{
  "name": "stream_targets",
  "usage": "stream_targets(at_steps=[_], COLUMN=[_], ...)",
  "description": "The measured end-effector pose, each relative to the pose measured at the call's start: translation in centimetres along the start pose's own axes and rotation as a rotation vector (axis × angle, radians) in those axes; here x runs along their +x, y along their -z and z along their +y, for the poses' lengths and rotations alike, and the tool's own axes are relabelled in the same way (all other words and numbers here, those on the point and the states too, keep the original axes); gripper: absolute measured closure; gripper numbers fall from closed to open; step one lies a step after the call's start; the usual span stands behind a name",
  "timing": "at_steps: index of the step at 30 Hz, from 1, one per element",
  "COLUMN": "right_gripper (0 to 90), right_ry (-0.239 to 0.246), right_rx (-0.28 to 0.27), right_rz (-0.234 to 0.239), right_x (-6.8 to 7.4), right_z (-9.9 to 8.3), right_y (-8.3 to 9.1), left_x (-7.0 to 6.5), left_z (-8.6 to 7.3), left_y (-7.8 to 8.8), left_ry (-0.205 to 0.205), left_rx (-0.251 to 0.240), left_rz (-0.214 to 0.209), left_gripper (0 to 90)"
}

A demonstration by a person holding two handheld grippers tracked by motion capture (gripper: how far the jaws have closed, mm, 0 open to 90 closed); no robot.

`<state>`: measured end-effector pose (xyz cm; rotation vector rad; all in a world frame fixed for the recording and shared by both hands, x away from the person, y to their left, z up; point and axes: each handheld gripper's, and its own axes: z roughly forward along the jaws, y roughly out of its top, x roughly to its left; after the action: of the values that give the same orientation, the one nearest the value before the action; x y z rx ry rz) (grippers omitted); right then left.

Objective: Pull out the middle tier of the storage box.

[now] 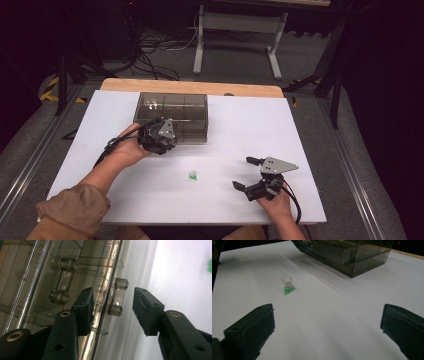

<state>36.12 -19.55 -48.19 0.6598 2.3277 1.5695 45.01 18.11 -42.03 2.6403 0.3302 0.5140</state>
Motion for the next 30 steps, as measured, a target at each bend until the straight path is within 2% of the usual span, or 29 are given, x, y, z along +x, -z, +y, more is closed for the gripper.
stream_targets(at_steps=[4,6,7,11,22,30], right_gripper=[0.0,0.0,0.0,0.0,0.0,0.0], right_ry=[0.002,0.002,0.003,0.003,0.001,0.001], right_rx=[-0.001,-0.001,-0.001,-0.001,-0.002,-0.002], right_rz=[0.0,0.001,0.001,0.002,-0.003,-0.004], right_x=[0.0,0.0,0.0,0.0,0.0,0.0], right_z=[0.0,0.0,0.0,0.0,0.0,0.0], right_y=[0.0,0.0,0.0,0.0,0.0,0.0], left_x=[-0.1,-0.1,-0.1,-0.2,-0.9,-1.5], left_z=[-0.1,-0.1,-0.1,0.0,0.2,0.3], left_y=[-0.2,-0.2,-0.2,-0.2,0.8,1.2], left_ry=[-0.014,-0.018,-0.014,-0.024,-0.021,-0.034], left_rx=[0.014,0.029,0.032,0.036,0.039,0.051], left_rz=[0.007,0.02,0.025,0.031,0.009,-0.007], left_gripper=[59.3,66.8,67.6,68.1,68.7,69.3])
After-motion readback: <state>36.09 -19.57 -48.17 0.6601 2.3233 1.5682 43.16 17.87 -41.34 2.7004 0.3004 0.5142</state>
